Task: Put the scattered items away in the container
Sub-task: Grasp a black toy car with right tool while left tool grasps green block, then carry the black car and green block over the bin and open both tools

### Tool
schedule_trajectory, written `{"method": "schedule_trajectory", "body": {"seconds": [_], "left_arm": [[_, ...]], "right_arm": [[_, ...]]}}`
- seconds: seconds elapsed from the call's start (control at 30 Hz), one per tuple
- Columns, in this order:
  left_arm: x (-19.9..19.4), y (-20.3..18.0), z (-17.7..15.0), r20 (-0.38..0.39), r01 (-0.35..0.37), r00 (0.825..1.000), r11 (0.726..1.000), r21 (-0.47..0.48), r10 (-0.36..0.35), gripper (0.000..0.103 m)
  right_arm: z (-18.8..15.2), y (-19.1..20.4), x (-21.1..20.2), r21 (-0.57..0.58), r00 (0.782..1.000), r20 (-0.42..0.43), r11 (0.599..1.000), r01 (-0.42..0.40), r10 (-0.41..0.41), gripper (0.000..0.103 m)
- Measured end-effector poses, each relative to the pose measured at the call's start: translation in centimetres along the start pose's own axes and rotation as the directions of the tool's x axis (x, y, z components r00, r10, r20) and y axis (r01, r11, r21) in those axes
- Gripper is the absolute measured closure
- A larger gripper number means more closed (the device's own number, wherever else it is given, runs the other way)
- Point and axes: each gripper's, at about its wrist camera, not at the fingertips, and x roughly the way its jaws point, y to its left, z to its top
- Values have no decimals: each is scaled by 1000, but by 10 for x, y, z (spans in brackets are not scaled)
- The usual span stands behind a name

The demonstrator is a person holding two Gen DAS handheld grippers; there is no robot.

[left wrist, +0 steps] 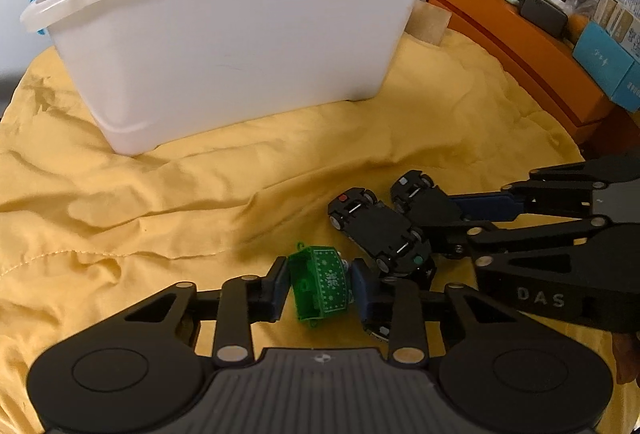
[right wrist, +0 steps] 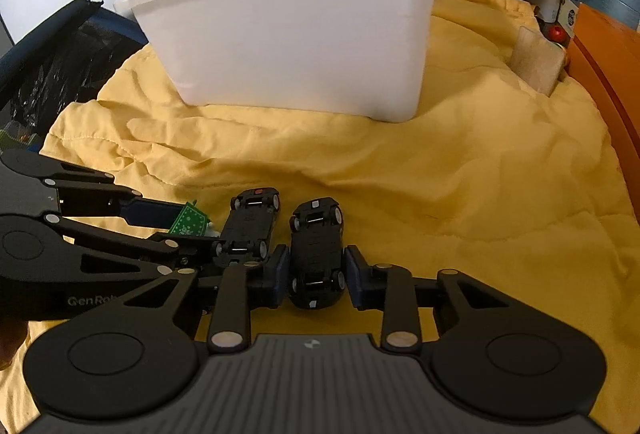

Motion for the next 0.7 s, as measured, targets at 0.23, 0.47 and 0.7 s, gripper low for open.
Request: {"method": "schedule_trajectory", "body": {"seconds": [0.23,0.47,0.7], "left_arm": [[-5,5,-1,6,8,1000,999,-32,-8,68],[-31,13,7,68,-5,998,999,-47,8,68],[-73,30,27,139,-22,990,996,-83,34,68]], "right_arm": [[0,-4,-10,1,999,32,1000,17,-17,70],[5,-5,-26,-2,997,75,1000,21,-21,70],[28,-2,-57,-7,986,168,1000,9,-8,70]]}}
